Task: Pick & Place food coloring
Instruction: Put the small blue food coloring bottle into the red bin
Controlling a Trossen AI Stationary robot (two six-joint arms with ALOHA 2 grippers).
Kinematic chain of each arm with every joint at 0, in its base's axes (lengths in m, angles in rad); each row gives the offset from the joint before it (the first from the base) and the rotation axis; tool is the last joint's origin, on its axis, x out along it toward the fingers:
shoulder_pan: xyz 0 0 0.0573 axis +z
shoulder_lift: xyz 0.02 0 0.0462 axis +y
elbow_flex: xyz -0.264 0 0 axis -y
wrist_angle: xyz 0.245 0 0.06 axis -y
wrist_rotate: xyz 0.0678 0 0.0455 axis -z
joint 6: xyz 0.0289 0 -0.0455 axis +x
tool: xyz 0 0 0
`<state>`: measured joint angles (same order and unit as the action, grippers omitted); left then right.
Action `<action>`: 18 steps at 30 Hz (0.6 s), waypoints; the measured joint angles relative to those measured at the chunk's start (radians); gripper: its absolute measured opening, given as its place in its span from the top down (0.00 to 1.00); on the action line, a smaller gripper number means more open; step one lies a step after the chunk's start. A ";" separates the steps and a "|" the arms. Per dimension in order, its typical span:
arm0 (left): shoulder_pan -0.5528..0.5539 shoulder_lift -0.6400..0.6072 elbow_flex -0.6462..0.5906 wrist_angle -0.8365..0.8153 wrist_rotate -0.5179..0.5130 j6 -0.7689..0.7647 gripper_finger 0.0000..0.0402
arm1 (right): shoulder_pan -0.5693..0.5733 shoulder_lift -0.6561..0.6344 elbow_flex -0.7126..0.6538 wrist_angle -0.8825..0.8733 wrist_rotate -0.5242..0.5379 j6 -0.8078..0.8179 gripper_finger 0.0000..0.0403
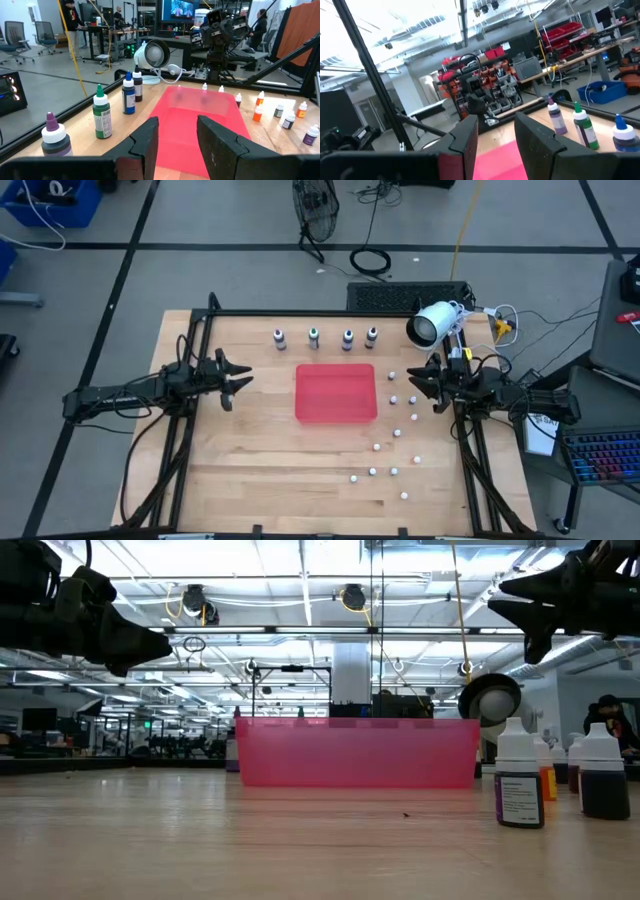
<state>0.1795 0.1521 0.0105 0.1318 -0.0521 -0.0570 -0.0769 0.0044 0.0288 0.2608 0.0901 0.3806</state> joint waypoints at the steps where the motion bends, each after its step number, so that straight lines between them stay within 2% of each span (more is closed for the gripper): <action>1: 0.000 0.000 0.000 0.000 0.000 0.000 0.66 | 0.000 0.002 0.002 0.018 0.027 0.011 0.71; 3: 0.000 0.000 0.000 0.000 0.000 0.000 0.66 | 0.000 0.016 0.037 0.009 0.079 0.035 0.71; 5: 0.000 0.000 0.000 0.000 0.000 0.000 0.66 | 0.000 0.064 0.099 -0.149 0.093 0.036 0.69; 8: 0.000 0.000 0.000 0.000 0.000 0.000 0.66 | 0.000 0.195 0.270 -0.357 0.130 0.088 0.64; 12: 0.000 0.000 0.000 0.000 0.000 0.000 0.66 | 0.000 0.478 0.486 -0.712 0.141 0.188 0.56; 18: 0.000 0.000 0.000 0.000 0.000 0.000 0.66 | 0.000 0.888 0.790 -1.092 0.119 0.288 0.49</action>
<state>0.1799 0.1521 0.0105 0.1318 -0.0525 -0.0570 -0.0765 0.8920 0.8187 -0.8311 0.2092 0.6689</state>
